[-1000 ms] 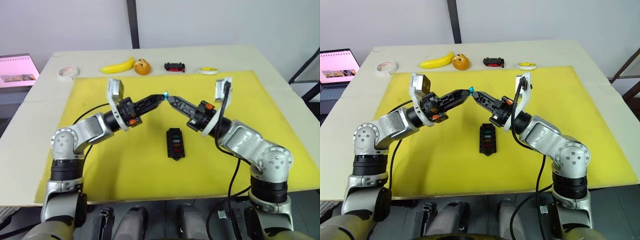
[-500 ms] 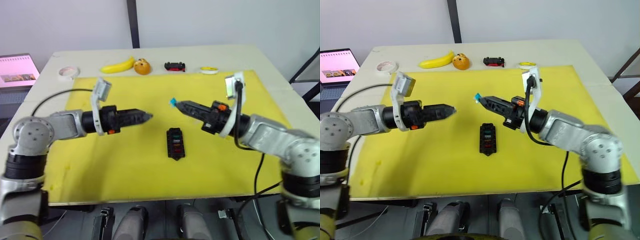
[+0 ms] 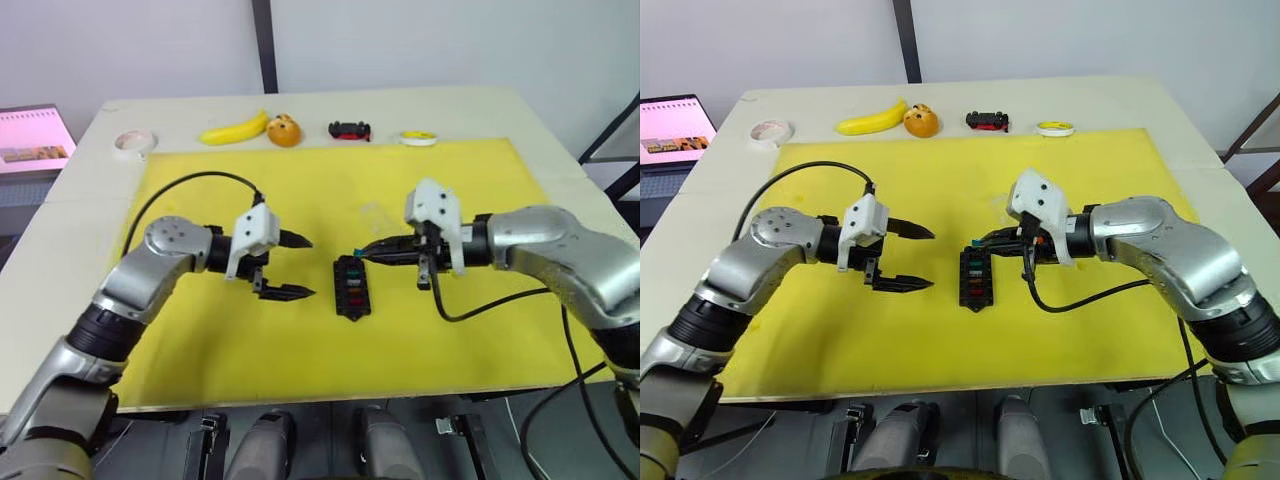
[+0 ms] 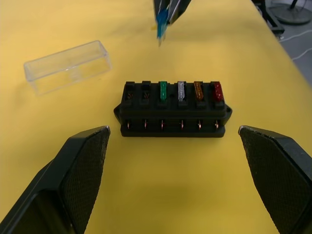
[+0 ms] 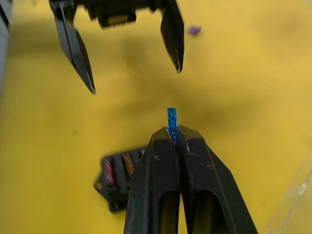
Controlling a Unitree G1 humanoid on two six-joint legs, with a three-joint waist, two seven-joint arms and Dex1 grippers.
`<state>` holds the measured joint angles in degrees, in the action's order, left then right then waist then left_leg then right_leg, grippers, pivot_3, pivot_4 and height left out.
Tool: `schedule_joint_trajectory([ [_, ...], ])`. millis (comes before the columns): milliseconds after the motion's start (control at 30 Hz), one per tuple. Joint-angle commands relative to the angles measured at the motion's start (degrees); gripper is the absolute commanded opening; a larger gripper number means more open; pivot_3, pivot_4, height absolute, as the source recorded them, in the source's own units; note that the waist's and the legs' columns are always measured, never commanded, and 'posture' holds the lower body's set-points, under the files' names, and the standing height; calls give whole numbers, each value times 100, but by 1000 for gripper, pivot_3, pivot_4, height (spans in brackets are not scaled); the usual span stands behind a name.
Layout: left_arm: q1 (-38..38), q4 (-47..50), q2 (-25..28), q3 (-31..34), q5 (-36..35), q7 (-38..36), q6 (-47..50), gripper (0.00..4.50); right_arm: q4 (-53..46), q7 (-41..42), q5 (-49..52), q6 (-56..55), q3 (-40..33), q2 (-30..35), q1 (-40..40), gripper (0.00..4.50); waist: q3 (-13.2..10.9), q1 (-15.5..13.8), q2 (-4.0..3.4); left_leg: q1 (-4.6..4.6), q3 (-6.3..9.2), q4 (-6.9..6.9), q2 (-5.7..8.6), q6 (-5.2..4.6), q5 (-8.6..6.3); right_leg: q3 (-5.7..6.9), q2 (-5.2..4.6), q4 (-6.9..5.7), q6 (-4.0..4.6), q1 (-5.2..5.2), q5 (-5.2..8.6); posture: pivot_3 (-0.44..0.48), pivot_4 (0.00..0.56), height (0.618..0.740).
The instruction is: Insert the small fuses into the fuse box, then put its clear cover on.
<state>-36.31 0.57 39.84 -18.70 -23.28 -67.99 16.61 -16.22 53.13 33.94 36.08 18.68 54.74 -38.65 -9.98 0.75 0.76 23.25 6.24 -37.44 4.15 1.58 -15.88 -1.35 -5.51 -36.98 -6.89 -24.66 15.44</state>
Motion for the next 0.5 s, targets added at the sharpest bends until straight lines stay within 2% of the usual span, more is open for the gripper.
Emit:
schedule_joint_trajectory([
  [33,-24,73,-100,73,220,-86,-171,4463,225,340,-703,-564,131,-186,-92,0,0,1,0,4,0,-4,0,3,2,0,0,-2,0,-4,0,0,150,740],
  [500,-57,-38,-440,150,603,-119,-195,4463,732,960,-1561,-961,-27,-708,-154,0,0,-12,0,12,10,-37,2,3,1,7,1,-17,0,-1,0,0,150,740],
])
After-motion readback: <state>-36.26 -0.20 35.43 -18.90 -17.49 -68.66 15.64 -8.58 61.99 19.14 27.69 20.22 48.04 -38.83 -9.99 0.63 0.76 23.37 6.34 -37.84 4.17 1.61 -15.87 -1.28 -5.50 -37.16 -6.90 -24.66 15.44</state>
